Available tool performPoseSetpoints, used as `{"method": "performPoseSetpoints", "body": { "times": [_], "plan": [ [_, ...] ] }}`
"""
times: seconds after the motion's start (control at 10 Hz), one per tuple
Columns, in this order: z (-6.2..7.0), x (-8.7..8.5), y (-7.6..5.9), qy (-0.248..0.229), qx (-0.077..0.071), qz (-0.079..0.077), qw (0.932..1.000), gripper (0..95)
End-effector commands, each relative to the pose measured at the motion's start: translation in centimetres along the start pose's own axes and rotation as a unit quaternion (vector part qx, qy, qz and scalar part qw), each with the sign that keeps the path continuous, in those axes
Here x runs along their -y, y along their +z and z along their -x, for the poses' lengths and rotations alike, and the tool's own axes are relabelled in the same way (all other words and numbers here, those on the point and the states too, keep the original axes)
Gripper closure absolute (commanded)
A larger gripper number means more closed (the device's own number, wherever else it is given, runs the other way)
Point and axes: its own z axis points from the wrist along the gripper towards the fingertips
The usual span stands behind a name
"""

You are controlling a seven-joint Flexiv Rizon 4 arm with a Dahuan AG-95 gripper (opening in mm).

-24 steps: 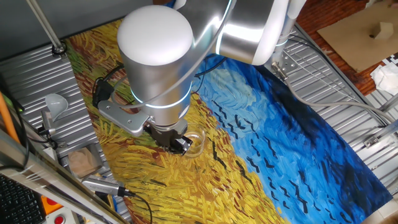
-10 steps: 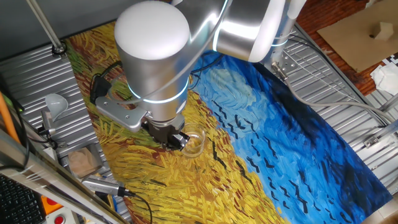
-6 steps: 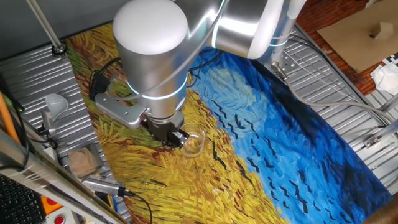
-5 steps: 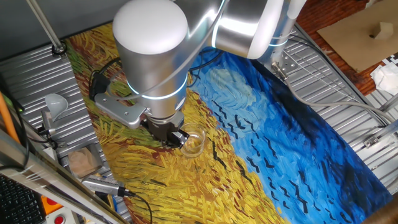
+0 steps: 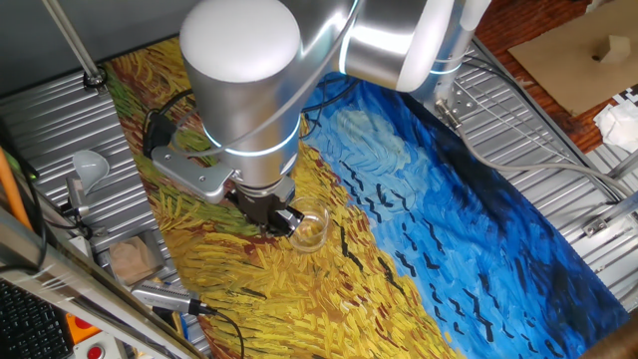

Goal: Stir the beaker with a glass rod

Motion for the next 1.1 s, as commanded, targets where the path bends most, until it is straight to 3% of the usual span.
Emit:
{"method": "performPoseSetpoints", "body": {
  "times": [0.1, 1.1],
  "plan": [
    [0.0, -0.07, -0.03, 0.001, 0.001, 0.002, 1.0, 95.0],
    [0.43, -0.18, -0.18, 0.008, 0.01, 0.01, 0.9999, 95.0]
  ]
}}
